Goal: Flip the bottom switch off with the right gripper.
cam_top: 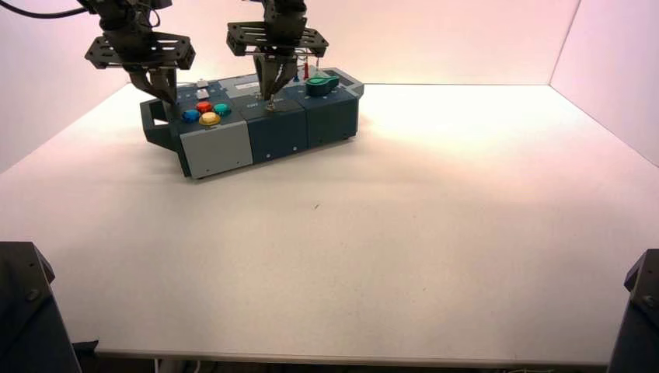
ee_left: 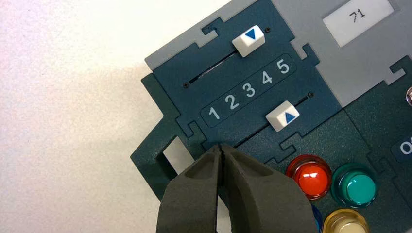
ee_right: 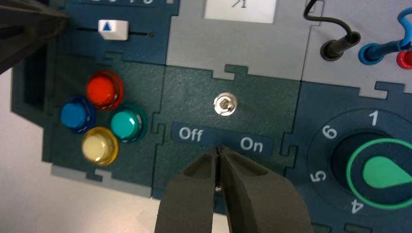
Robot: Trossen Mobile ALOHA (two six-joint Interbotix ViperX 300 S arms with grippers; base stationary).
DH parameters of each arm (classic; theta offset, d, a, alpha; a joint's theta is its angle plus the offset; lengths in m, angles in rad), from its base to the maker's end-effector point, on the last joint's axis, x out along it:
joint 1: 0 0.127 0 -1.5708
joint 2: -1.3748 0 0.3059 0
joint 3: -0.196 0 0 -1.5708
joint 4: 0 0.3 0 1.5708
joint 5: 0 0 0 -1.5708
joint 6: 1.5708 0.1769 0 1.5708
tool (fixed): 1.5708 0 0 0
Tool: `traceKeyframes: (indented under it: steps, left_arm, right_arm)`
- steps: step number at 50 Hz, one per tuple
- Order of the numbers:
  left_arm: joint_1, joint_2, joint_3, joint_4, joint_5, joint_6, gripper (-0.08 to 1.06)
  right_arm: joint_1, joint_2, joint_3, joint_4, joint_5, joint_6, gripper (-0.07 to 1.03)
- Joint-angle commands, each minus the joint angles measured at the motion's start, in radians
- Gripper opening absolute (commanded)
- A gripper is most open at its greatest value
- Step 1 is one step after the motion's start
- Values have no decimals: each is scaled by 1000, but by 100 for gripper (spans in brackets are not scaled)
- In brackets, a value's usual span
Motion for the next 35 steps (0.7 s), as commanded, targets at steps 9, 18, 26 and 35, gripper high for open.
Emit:
traceKeyframes:
  steps: [9, 18, 26, 35]
  left_arm:
    - [12, 60, 20, 5, 6, 8, -3]
    - [12, 61, 20, 3, 8, 11, -3]
    - [12, 61, 20, 5, 6, 12, -3]
    - [11, 63, 20, 3, 5, 12, -3]
  right_arm:
    - [-9, 8, -87, -15, 9, 2, -2]
    - [-18, 18, -112, -23, 37, 2, -2]
    - [-32, 12, -109, -29, 44, 2, -2]
    - [-43, -5, -86, -29, 52, 2, -2]
